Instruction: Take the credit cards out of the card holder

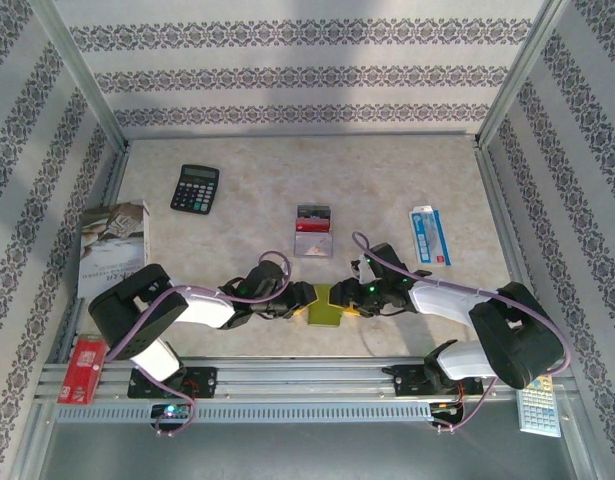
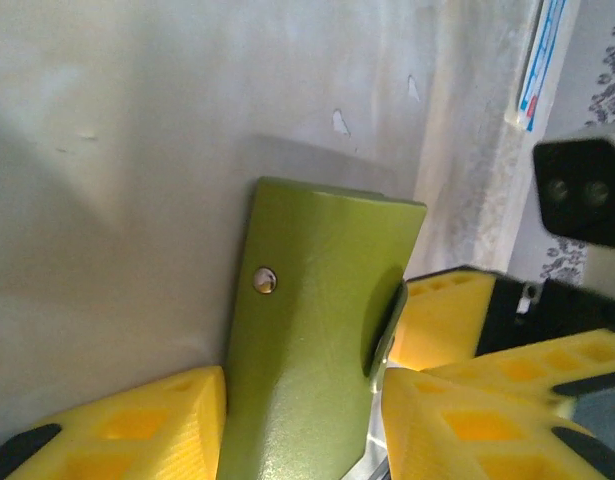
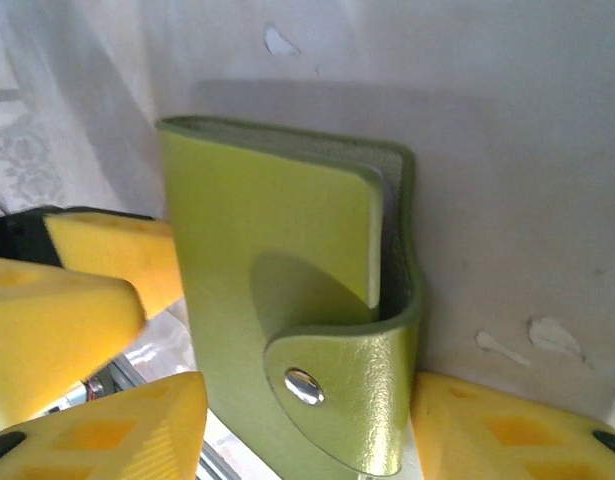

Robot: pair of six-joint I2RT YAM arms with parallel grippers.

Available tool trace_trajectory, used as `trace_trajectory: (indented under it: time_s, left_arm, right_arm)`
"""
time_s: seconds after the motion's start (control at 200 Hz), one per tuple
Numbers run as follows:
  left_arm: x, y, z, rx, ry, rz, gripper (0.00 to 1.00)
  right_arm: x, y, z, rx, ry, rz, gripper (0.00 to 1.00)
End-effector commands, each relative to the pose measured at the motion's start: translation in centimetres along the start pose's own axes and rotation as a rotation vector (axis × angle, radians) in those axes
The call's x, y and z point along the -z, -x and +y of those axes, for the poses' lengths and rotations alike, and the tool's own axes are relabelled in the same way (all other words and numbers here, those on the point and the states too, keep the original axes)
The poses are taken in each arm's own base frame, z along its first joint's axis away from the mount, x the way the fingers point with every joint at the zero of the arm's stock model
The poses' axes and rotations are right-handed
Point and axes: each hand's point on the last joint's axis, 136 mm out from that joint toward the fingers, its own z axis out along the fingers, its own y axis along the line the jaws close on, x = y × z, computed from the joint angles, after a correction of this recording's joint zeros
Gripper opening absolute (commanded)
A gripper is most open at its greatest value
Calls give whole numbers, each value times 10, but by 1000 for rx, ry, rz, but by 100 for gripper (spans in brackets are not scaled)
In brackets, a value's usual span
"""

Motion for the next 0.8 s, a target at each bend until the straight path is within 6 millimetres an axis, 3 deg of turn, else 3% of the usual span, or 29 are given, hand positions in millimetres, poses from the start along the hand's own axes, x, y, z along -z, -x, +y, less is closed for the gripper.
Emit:
trace_trajectory:
  time_s: [0.0,0.794]
  left_arm:
    - [-15,-13,2,24,-17,26,44]
    - [-14,-11,-8,-6,-23,21,40]
  right_arm:
    - [-6,-8,-3,-4,12,34,55]
    - [4,6,25,55,136,-61,18]
